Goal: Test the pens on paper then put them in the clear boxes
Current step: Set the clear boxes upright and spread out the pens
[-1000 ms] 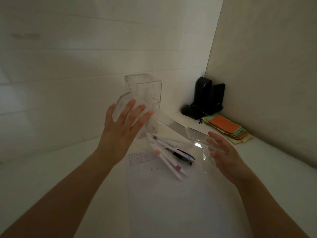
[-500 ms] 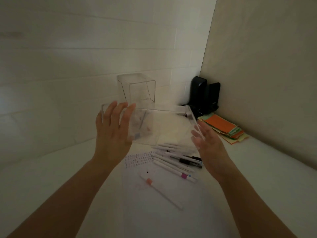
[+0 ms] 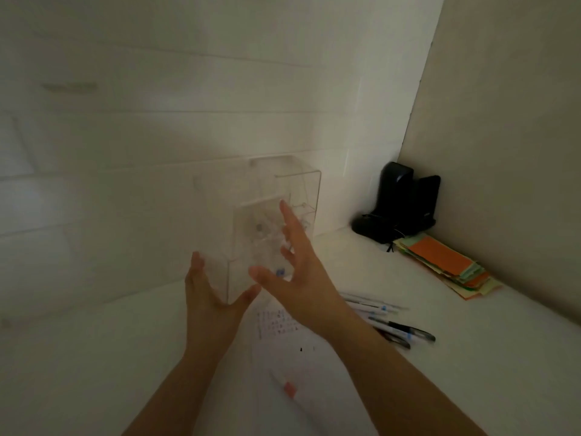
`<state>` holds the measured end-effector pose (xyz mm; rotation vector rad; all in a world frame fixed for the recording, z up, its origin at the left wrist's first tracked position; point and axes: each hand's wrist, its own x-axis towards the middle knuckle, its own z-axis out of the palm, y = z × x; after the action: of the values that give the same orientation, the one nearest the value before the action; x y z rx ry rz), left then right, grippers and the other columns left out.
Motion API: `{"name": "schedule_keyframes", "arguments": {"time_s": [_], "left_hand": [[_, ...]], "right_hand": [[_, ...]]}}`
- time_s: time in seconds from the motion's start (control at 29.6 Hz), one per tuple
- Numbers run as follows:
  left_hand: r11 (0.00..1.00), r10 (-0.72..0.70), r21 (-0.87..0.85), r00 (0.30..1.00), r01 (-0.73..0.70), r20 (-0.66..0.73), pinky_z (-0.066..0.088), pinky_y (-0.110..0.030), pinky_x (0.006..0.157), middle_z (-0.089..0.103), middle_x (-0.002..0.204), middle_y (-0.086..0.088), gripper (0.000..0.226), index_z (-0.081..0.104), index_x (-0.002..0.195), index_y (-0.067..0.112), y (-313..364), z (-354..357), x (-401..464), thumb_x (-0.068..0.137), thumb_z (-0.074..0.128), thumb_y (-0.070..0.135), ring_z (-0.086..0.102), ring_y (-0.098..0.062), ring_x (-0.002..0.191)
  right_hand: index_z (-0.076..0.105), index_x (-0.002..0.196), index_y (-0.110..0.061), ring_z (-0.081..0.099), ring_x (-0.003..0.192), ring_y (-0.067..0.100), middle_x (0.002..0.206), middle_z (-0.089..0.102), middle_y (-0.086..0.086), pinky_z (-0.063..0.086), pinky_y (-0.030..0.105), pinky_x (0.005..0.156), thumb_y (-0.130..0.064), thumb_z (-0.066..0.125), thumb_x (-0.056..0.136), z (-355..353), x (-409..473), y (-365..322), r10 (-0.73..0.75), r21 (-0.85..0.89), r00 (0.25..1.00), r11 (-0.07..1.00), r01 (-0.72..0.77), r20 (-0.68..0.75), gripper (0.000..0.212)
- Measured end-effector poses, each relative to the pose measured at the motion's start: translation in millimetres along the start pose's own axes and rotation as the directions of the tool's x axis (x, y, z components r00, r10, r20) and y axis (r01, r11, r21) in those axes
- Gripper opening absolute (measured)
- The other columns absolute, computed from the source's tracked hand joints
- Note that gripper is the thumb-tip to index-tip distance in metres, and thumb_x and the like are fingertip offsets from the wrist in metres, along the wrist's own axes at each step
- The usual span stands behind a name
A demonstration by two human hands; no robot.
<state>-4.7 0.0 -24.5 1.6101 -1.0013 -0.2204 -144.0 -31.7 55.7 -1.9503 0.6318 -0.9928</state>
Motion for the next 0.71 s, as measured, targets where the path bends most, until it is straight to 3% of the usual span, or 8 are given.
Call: {"name": "schedule_keyframes", "arguments": {"time_s": [0.07,0.1,0.2,0.27,0.34,0.44,0.57,0.71], "left_hand": [[0.999,-0.03,-0.018,1.0,0.03,0.009,0.028,-0.043,0.109,0.024,0.148,-0.009,0.105,0.015,0.143,0.014,-8,-2,8,0.063,0.071,0.051,0.028,-0.024,0.134],[0.998,-0.046,-0.039,0.999,0.047,0.008,0.025,-0.038,0.11,0.021,0.15,-0.008,0.103,0.012,0.144,0.015,-10,-2,12,0.066,0.071,0.048,0.026,-0.022,0.135],[0.996,-0.053,-0.073,0.999,0.053,-0.001,0.014,-0.024,0.108,0.01,0.153,-0.001,0.098,0.007,0.146,0.016,-16,1,24,0.074,0.072,0.032,0.016,-0.012,0.138],[0.996,-0.035,-0.084,0.999,0.033,-0.017,0.016,-0.032,0.113,0.013,0.153,-0.003,0.093,0.01,0.145,0.014,-21,3,31,0.076,0.071,0.027,0.017,-0.015,0.138],[0.995,-0.032,-0.099,0.999,0.027,-0.044,0.021,-0.039,0.113,0.018,0.151,-0.007,0.088,0.015,0.144,0.012,-24,4,37,0.076,0.071,0.023,0.023,-0.019,0.137],[0.998,-0.013,-0.057,0.998,0.009,-0.069,0.024,-0.033,0.11,0.024,0.146,-0.011,0.084,0.021,0.142,0.009,-23,7,41,0.076,0.071,0.019,0.029,-0.022,0.133],[0.999,-0.024,-0.048,0.994,0.019,-0.11,0.031,-0.032,0.103,0.029,0.141,-0.011,0.083,0.024,0.141,0.011,-15,8,37,0.074,0.074,0.017,0.039,-0.021,0.123],[1.0,-0.013,-0.018,0.961,0.008,-0.276,0.034,-0.046,0.101,0.033,0.13,-0.013,0.087,0.027,0.135,0.009,-4,9,27,0.066,0.079,0.012,0.038,-0.029,0.116]], "right_hand": [[0.011,0.141,-0.043,0.02,0.134,-0.003,0.144,0.019,-0.022,0.022,0.025,0.113,-0.025,0.064,0.085,7,5,13,0.028,-0.052,0.999,0.998,-0.027,0.018,0.079],[0.016,0.141,-0.04,0.023,0.131,-0.005,0.141,0.022,-0.022,0.025,0.02,0.111,-0.024,0.064,0.085,7,7,19,0.031,-0.066,1.0,0.997,-0.031,-0.005,0.075],[0.029,0.133,-0.036,0.034,0.12,-0.006,0.132,0.031,-0.015,0.031,-0.002,0.091,-0.011,0.064,0.084,-1,15,37,0.042,-0.077,0.981,0.995,-0.058,-0.191,0.065],[0.033,0.134,-0.028,0.036,0.121,0.004,0.131,0.034,-0.008,0.029,-0.002,0.092,-0.007,0.065,0.082,-11,24,51,0.097,-0.095,0.947,0.987,-0.131,-0.307,0.065],[0.027,0.14,-0.024,0.034,0.125,0.01,0.138,0.035,0.0,0.029,0.012,0.101,-0.012,0.068,0.081,-21,34,63,0.168,-0.129,0.925,0.966,-0.223,-0.34,0.073],[0.008,0.146,-0.025,0.025,0.136,0.018,0.15,0.024,0.008,0.025,0.036,0.112,-0.028,0.075,0.074,-30,53,67,0.247,-0.133,0.912,0.944,-0.303,-0.329,0.099],[-0.01,0.145,-0.029,0.019,0.14,0.025,0.154,0.013,0.009,0.023,0.042,0.111,-0.037,0.083,0.061,-21,79,56,0.282,-0.025,0.914,0.953,-0.302,-0.293,0.125],[-0.008,0.145,-0.029,0.024,0.137,0.027,0.151,0.016,0.013,0.027,0.041,0.108,-0.033,0.085,0.06,-6,93,53,0.297,0.022,0.885,0.95,-0.31,-0.358,0.126]]}}
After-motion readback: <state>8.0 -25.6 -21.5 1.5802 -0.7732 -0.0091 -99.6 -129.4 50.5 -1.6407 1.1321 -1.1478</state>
